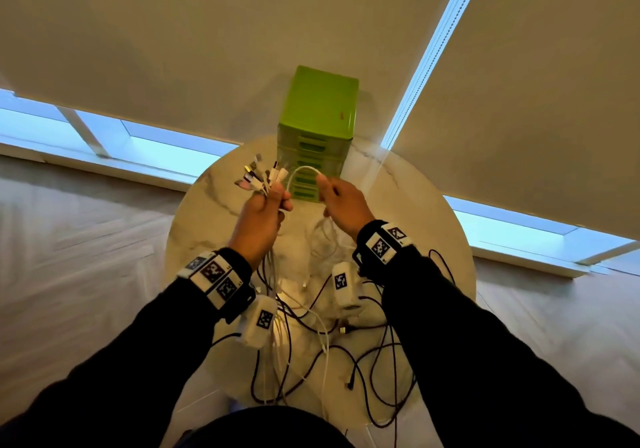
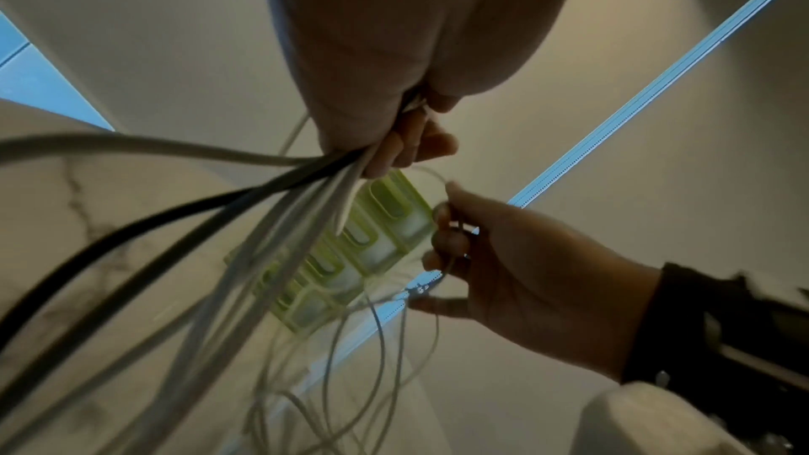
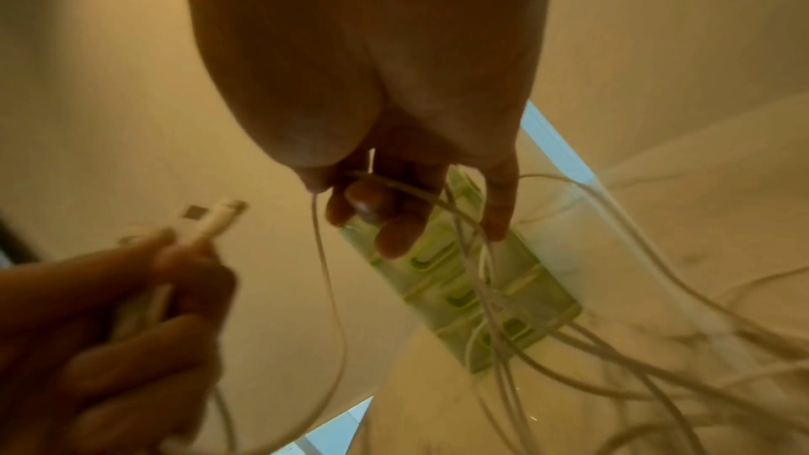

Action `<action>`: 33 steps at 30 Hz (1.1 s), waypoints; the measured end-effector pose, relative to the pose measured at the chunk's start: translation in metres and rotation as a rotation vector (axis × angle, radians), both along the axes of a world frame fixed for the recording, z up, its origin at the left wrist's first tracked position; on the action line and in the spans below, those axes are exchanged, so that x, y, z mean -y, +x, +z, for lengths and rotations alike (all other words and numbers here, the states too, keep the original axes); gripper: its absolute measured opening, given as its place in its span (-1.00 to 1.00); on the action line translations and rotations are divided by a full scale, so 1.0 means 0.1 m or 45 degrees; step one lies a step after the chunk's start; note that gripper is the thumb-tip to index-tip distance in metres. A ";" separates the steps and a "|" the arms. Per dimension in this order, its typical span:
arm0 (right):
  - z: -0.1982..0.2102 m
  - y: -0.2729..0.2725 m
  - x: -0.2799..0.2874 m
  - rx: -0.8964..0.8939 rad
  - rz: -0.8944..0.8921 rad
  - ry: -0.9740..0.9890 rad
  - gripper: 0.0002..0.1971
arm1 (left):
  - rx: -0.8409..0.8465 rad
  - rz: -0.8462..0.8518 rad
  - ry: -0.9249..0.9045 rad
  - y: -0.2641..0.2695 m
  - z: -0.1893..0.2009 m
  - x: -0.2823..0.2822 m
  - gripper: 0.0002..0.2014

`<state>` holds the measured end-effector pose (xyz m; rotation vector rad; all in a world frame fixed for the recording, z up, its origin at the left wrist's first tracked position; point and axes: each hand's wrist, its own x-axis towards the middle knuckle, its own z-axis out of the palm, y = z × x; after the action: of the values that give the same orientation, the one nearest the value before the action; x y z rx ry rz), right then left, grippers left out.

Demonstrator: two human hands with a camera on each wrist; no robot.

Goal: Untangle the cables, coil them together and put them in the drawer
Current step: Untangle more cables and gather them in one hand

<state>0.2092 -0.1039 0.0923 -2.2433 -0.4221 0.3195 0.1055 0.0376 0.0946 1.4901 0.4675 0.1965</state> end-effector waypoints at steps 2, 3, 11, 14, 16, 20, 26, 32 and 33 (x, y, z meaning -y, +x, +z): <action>0.06 -0.14 -0.07 0.018 0.189 0.071 -0.51 | -0.058 0.038 -0.015 0.03 -0.04 0.04 -0.59; 0.07 -0.20 -0.09 0.022 0.298 0.084 -0.53 | -0.069 0.038 -0.037 0.04 -0.03 0.06 -0.54; -0.03 -0.44 0.10 -0.164 0.619 0.133 -0.64 | 0.140 -0.080 -0.241 0.11 0.22 0.08 -0.65; -0.16 -0.40 0.15 -0.167 0.599 0.126 -0.64 | 0.130 -0.061 -0.278 0.13 0.24 0.04 -0.67; -0.23 -0.35 0.20 -0.161 0.597 0.030 -0.63 | 0.165 -0.035 -0.316 0.13 0.29 -0.01 -0.66; -0.45 -0.28 0.39 -0.144 0.681 -0.267 -0.62 | 0.226 0.107 -0.387 0.13 0.45 -0.30 -0.66; -0.71 -0.12 0.59 -0.078 0.454 -0.180 -0.69 | 0.300 0.250 -0.327 0.03 0.57 -0.74 -0.68; -0.21 0.18 0.30 0.092 0.234 -0.266 -0.71 | 0.235 0.143 0.045 -0.15 0.33 -0.64 -0.79; -0.12 0.17 0.22 0.119 0.221 -0.246 -0.70 | 0.186 0.110 0.120 -0.19 0.28 -0.58 -0.82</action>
<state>0.2264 -0.1255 0.0807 -2.4215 -0.6625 0.3589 0.0867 0.0955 0.1221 1.5361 0.4098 0.3975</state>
